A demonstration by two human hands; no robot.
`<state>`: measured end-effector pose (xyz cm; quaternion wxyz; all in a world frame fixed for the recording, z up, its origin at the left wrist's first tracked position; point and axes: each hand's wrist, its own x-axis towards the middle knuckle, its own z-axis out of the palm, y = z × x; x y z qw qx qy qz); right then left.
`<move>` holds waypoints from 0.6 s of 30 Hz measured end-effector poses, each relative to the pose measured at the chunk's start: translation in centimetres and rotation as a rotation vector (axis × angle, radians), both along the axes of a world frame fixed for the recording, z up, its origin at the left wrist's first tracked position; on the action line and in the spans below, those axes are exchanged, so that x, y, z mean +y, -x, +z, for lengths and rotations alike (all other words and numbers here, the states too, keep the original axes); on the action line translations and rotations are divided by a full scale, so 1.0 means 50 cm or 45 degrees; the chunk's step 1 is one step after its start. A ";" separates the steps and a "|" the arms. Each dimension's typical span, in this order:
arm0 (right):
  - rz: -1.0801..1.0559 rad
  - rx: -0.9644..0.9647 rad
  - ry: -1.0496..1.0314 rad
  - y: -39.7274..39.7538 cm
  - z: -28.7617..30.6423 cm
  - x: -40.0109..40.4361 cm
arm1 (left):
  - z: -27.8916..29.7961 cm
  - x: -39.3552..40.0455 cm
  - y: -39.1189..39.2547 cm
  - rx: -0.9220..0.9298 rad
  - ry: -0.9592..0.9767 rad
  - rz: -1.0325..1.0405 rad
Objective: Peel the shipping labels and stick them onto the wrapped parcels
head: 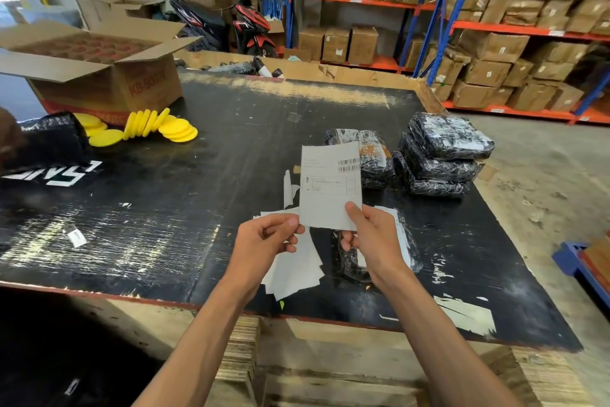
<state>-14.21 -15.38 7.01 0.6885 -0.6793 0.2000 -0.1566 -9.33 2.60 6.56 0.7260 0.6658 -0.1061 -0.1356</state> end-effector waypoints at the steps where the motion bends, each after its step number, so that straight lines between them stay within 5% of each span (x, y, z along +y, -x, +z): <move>1: -0.005 -0.001 -0.002 0.001 -0.001 0.000 | 0.002 -0.001 0.001 -0.004 0.000 -0.003; 18: 0.003 -0.008 -0.037 0.023 0.003 -0.001 | 0.014 -0.020 0.026 -0.003 0.073 -0.059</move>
